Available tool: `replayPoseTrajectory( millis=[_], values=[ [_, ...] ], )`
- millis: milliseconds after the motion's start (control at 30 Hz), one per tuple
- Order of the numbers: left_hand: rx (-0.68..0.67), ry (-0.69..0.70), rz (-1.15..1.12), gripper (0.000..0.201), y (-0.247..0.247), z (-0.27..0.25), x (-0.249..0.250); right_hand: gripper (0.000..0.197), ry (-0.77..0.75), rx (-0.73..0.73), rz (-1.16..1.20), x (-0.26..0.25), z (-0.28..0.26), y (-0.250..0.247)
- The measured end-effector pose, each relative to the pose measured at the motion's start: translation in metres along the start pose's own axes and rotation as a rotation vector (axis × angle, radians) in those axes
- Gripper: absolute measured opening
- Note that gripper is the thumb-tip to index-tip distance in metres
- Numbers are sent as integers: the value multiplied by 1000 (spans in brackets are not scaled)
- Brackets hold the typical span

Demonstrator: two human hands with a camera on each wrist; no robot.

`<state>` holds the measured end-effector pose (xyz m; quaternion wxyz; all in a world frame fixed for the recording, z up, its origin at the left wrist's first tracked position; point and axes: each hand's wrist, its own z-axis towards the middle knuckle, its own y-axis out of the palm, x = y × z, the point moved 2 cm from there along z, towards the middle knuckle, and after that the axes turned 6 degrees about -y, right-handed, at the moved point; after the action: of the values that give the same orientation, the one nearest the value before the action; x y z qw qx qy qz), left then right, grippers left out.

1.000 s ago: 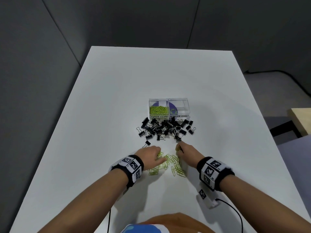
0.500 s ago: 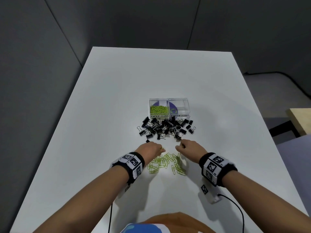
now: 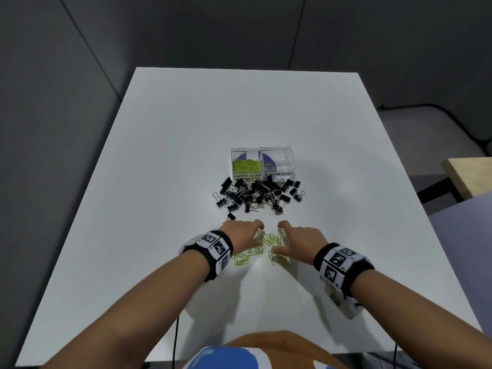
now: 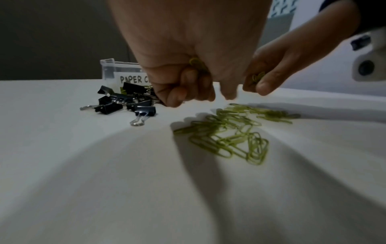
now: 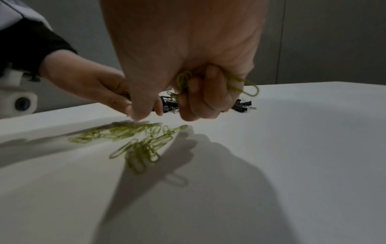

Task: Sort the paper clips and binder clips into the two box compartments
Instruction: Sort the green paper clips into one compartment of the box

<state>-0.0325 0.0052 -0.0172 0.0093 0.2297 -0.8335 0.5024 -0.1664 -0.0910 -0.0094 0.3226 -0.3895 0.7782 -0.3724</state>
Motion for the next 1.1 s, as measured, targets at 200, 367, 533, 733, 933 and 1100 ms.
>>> replayPoseTrajectory(
  millis=[200, 367, 533, 733, 933, 1100],
  values=[
    [0, -25, -1, 63, 14, -2, 6, 68, 3, 23, -53, 0, -6, 13],
    [10, -47, -3, 41, 16, 1, 15, 51, 16, 41, 34, 1, -4, 22],
    [16, 6, 99, 32, 13, 4, 12, 37, -24, 12, 29, 1, 0, 23],
    [-25, 23, 126, 31, 16, 6, 4, 29, -86, -8, 18, -1, 2, 22],
    [-100, -5, 6, 33, 3, -2, -6, 27, -146, -54, -36, -3, 2, 10],
    [-108, -44, -122, 31, -12, -15, -23, 27, -181, -83, 46, -2, 6, -17]
  ],
)
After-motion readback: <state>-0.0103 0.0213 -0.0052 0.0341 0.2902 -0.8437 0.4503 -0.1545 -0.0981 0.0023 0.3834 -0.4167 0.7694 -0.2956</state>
